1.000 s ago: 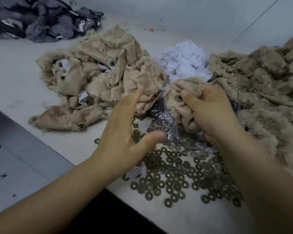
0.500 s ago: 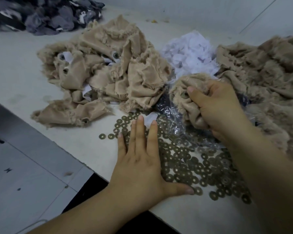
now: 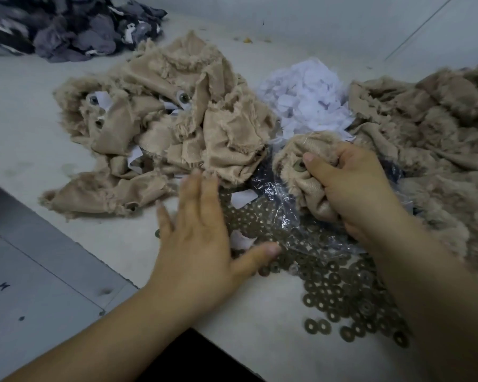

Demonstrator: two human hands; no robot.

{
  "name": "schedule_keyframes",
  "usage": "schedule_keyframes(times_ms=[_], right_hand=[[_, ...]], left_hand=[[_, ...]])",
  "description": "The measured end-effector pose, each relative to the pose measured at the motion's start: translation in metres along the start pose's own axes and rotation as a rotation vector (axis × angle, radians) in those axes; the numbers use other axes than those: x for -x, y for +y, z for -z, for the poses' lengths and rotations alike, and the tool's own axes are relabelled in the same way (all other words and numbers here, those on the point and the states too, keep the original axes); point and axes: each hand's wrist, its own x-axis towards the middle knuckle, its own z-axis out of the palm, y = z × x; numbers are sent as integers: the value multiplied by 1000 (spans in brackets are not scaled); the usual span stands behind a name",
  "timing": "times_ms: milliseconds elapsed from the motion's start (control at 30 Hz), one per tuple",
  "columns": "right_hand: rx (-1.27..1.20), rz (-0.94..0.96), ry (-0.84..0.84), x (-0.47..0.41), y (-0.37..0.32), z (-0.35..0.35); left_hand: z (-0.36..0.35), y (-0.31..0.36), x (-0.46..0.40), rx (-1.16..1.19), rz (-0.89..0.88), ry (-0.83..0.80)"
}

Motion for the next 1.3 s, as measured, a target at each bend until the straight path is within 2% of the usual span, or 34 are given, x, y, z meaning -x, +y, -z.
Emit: schedule_keyframes(times_ms=[100, 167, 400, 600, 833, 1033, 1133, 1200, 1300], right_hand=[[35, 4, -6, 0, 2, -1], [4, -7, -22, 1, 3, -1], [4, 16, 7, -9, 9, 4], [35, 24, 20, -15, 12, 9], [44, 38, 19, -12, 10, 7], [32, 33, 20, -12, 9, 8], [23, 29, 32, -15, 10, 9], [8, 37, 34, -15, 10, 9], [11, 45, 45, -16, 12, 8]], left_hand=[[8, -19, 1, -58, 158, -41], [6, -22, -3, -87, 178, -99], [-17, 5, -17, -67, 9, -205], [-16, 17, -15, 84, 1, -179], [-22, 14, 4, -88, -75, -264], [-26, 27, -20, -79, -71, -231], [-19, 30, -16, 28, -65, -169], [-18, 36, 1, 76, -131, -123], [-28, 51, 28, 39, -319, -146]])
